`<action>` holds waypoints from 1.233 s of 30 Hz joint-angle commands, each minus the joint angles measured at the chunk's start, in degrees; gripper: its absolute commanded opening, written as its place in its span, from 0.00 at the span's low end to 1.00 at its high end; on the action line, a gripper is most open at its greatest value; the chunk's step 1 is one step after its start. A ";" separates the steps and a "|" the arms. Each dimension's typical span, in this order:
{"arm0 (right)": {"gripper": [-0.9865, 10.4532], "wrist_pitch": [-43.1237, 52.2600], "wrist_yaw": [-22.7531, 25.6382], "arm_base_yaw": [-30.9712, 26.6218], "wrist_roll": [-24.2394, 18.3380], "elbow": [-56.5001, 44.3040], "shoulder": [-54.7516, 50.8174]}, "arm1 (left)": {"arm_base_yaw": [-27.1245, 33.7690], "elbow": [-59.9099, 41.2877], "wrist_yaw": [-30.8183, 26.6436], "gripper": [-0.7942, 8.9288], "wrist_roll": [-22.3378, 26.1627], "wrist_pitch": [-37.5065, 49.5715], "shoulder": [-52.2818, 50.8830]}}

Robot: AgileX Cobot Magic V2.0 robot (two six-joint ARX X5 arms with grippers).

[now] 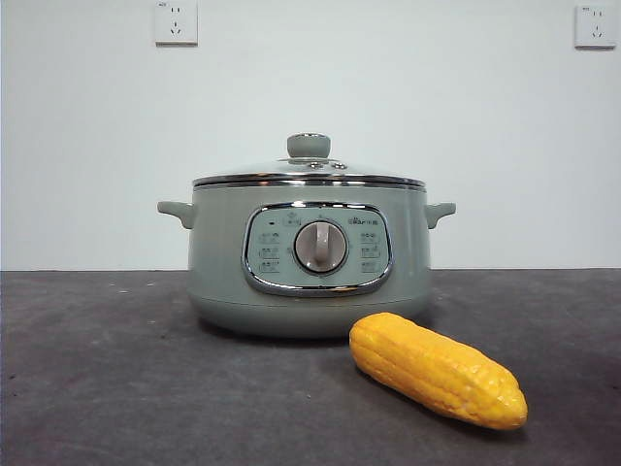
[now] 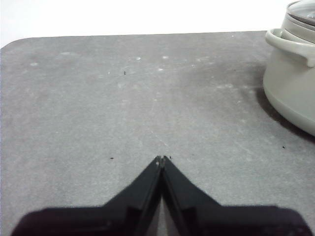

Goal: Pick up the corn,open the lid,put the corn in the pot,close the lid

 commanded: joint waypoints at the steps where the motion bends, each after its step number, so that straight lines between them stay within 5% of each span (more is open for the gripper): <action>1: 0.09 0.20 0.15 0.00 0.66 -0.48 -0.02 | -0.07 -0.55 0.00 0.08 -0.39 0.24 0.02; 9: 0.09 0.22 -0.15 0.00 1.38 -0.48 -0.02 | -0.07 -0.55 0.00 0.08 -0.42 0.22 0.02; 14: 0.09 0.61 -1.40 0.00 10.60 -0.42 -0.02 | -0.09 -0.13 0.13 0.08 -0.42 -0.07 0.02; 19: 0.08 0.48 -3.28 0.00 15.10 1.90 -0.02 | -0.09 3.04 3.87 0.08 -0.76 -0.35 0.04; 30: 0.08 -7.04 -2.54 0.00 15.63 17.07 5.99 | -0.09 16.72 9.75 0.08 -5.99 -0.74 6.25; 37: 0.08 -19.58 -3.06 0.00 15.47 32.26 18.10 | -0.09 27.30 21.27 0.08 -13.11 -6.29 15.08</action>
